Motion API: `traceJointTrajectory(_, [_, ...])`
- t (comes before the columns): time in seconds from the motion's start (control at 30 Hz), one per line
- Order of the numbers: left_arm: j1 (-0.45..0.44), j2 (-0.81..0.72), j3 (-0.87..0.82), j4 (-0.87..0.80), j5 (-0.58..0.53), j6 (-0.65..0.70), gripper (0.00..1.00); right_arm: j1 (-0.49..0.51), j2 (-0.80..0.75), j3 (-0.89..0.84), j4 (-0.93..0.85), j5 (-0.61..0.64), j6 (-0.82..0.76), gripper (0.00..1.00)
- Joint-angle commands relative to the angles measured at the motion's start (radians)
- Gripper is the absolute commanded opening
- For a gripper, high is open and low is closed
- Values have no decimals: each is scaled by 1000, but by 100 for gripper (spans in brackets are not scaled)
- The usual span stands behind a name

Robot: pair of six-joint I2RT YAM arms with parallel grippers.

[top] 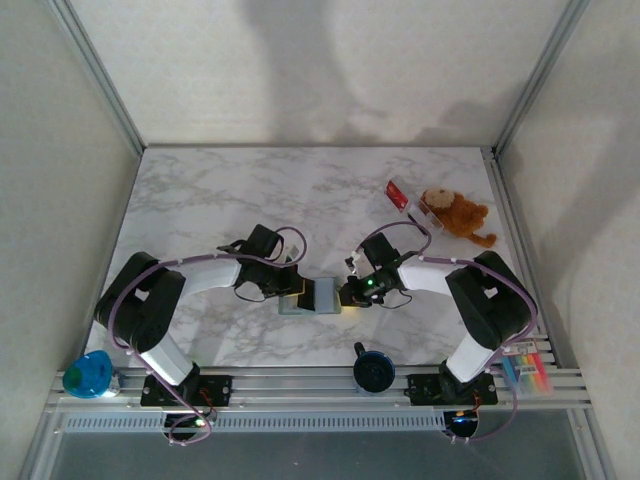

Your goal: Put the credit cards into the card holder

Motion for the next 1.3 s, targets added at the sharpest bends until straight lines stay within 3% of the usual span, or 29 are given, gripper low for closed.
traceJointTrajectory(0.0, [-3, -1, -55, 14, 22, -50, 0, 17, -12, 0, -2, -4, 9, 11])
traceJointTrajectory(0.3, [5, -65, -167, 113, 34, -105, 0, 28, -36, -7, 1, 8, 29, 10])
traceJointTrajectory(0.43, [5, -82, -125, 37, -54, -62, 0, 36, -24, 4, 2, 7, 32, 9])
traceJointTrajectory(0.67, [18, -106, -87, -22, -115, -18, 0, 38, -41, 7, -15, 21, 21, 9])
traceJointTrajectory(0.93, [26, -104, -62, -57, -122, -10, 0, 44, -54, -10, 0, 24, 29, 9])
traceJointTrajectory(1.13, [28, -127, -22, -147, -184, 2, 0, 56, -109, -3, -29, 93, 28, 17])
traceJointTrajectory(1.27, [30, -126, -5, -170, -169, -12, 0, 64, -124, 6, -30, 113, 36, 22])
